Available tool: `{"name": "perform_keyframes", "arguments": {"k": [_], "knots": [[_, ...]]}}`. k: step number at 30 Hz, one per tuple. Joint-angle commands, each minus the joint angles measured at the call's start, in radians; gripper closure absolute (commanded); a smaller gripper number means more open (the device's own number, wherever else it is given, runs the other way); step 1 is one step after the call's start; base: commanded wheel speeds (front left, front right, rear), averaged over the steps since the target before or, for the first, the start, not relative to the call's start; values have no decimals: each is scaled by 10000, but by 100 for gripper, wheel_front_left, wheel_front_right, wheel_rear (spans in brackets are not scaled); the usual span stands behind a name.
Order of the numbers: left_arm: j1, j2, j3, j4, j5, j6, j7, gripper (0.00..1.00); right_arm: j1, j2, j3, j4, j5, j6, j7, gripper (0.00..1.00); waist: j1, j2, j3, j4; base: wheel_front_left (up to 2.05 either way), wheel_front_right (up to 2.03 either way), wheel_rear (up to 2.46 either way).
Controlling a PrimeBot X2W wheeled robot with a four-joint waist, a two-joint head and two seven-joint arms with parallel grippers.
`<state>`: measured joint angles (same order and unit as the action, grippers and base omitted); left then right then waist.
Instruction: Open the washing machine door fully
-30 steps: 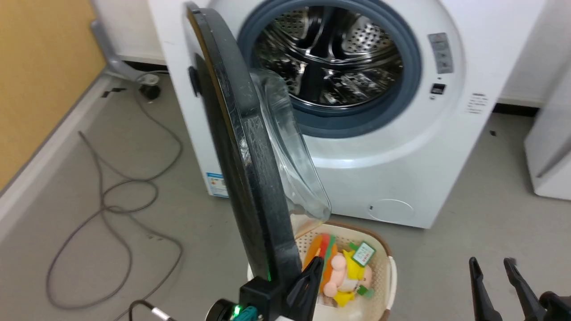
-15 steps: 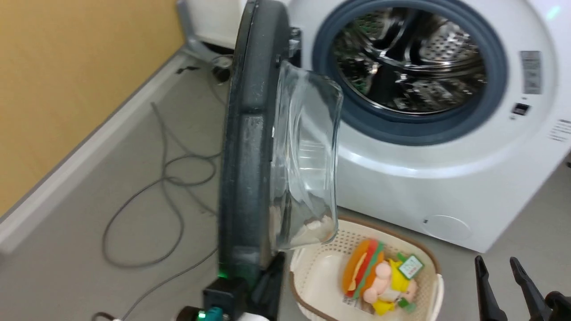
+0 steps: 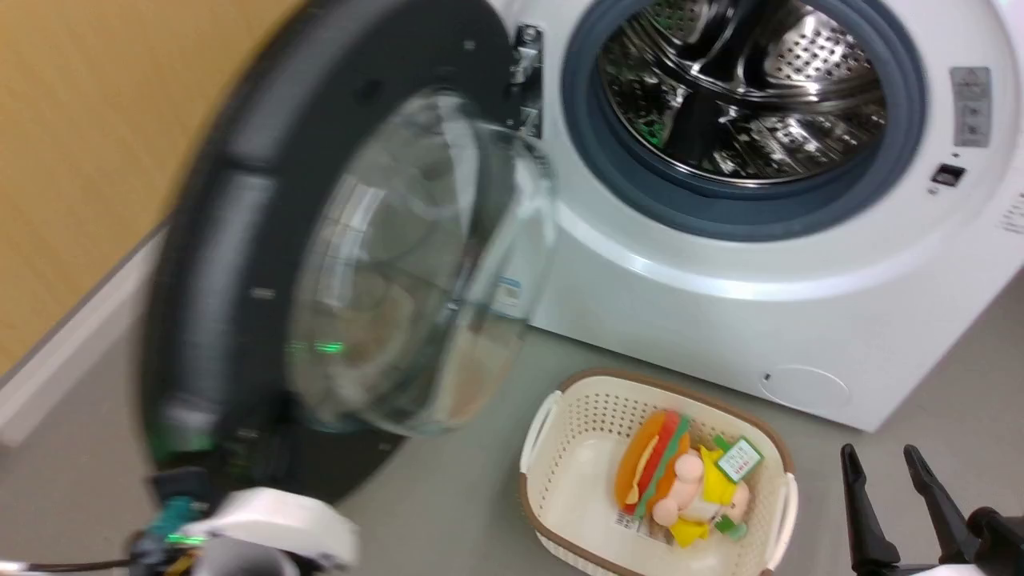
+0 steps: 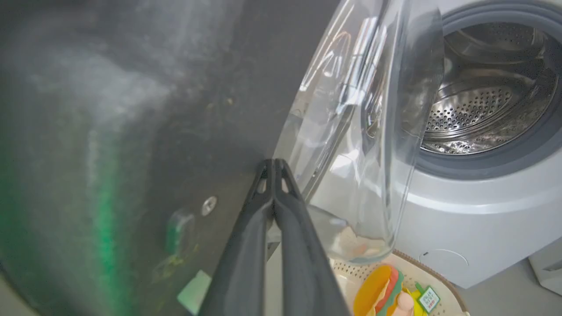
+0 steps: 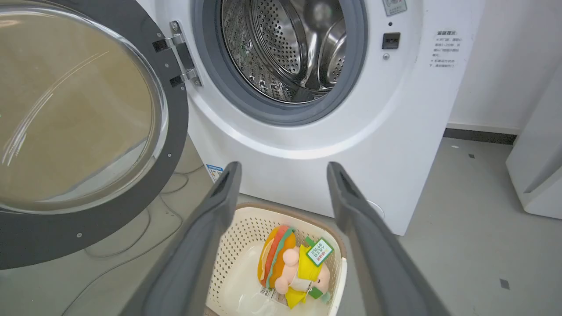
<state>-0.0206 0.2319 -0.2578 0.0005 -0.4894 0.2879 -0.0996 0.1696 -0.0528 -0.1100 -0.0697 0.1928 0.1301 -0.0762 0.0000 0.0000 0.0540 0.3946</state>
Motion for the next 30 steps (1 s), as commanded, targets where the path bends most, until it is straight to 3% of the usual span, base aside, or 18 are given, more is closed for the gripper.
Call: {"name": "perform_keyframes", "arguments": {"k": [1,9,18,24,30], "knots": [[-272,221,451,352,-162,-7,-266,100,-193,26,20,-57,-76,6,0,0,0,0,116,-274,0,0,0],[-1139,1036,2284,2786,-855,-398,-1359,100,-460,26,62,-244,-275,6,60,0,0,0,557,-1070,0,0,0],[-2088,1646,3535,5153,-1020,-1004,-1610,100,-627,26,100,-319,-337,6,143,0,0,0,711,-1403,0,0,0],[-2515,1611,4160,5765,-546,-1364,-1618,100,-687,26,80,-293,-368,6,154,0,0,0,686,-1412,0,0,0],[-2210,1132,4553,5368,187,-1606,-1620,100,-596,26,75,-132,-275,6,66,0,0,0,358,-1389,0,0,0]]}}
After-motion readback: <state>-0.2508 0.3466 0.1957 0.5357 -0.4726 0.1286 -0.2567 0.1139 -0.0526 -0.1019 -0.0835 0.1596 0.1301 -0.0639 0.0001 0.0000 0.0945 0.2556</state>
